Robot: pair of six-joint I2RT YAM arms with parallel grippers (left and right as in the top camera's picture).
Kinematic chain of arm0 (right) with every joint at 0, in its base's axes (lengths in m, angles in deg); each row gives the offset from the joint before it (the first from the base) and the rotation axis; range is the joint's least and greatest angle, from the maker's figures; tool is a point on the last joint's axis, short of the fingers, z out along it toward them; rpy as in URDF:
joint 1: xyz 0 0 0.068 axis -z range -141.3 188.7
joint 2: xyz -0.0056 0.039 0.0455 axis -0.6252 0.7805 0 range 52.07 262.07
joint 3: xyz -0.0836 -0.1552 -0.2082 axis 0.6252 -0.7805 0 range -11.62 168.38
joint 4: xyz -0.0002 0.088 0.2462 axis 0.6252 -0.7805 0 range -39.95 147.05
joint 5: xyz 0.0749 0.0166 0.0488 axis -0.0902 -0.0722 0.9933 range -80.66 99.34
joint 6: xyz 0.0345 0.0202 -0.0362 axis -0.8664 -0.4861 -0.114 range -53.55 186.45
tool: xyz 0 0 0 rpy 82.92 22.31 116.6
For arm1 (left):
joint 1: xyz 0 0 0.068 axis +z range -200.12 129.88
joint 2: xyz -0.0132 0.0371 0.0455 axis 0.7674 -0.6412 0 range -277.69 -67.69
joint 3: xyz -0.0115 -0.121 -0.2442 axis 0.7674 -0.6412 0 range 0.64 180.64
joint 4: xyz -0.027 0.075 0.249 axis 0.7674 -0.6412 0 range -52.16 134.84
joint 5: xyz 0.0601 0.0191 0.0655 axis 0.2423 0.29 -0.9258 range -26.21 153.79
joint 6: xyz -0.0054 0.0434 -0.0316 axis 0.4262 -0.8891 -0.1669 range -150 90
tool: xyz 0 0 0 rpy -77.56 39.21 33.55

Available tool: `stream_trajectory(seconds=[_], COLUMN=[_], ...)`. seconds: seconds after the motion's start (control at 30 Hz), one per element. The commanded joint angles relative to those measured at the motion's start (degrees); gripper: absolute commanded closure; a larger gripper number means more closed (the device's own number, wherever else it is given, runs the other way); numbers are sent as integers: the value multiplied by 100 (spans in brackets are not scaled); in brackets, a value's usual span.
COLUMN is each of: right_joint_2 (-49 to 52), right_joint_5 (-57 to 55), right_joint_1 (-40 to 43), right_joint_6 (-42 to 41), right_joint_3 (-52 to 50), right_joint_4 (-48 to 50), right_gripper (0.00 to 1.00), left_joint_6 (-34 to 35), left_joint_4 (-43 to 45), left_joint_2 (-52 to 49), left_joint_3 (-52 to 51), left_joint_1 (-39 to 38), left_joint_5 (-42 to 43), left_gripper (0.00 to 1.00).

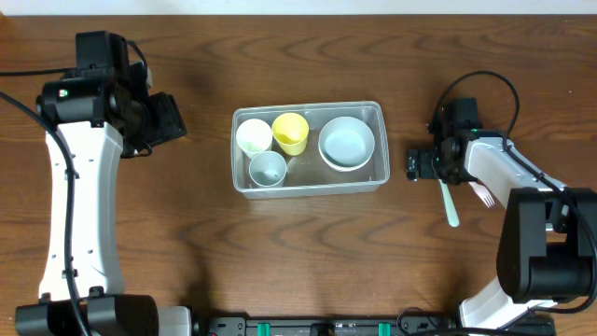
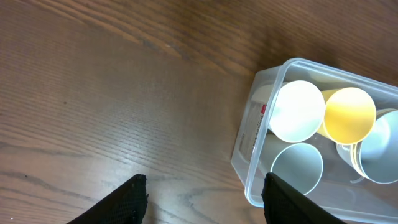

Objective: Pack container
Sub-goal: 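Lower the right gripper to the mint-green spoon and grasp its handle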

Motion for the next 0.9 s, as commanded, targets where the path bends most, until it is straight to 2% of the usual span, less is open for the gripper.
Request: stream_trajectory(seconds=[0.0,0.2,0.3,0.57,0.8,0.87], right_joint_2=[343,713,737,737,737,737], right_joint_5=[90,92,92,92,92,92], right_joint_1=[39,17,17,15,17,17], right_joint_6=[144,203,201,199,199,199], right_joint_3=[-42,-42,-42,-39,-42,-42], right_joint_4=[105,258,232,-70,-195,-245], right_gripper=[1,2,9,20,40,41], left_joint_6=[-94,-92,-92,-94,-94,-92], left_joint_4=[-33,-35,-33,-31,-48,-50], left_joint_2=[-59,-59,-59,-59,-59,-59], left_joint_3=[-20,-20,-20,-20,-20,-20], left_joint_1=[-2,-2,-2,-2,-2,-2], left_joint_5=[-66,-66,-66,-66,-66,-66], left_gripper=[40,40,40,40,40,39])
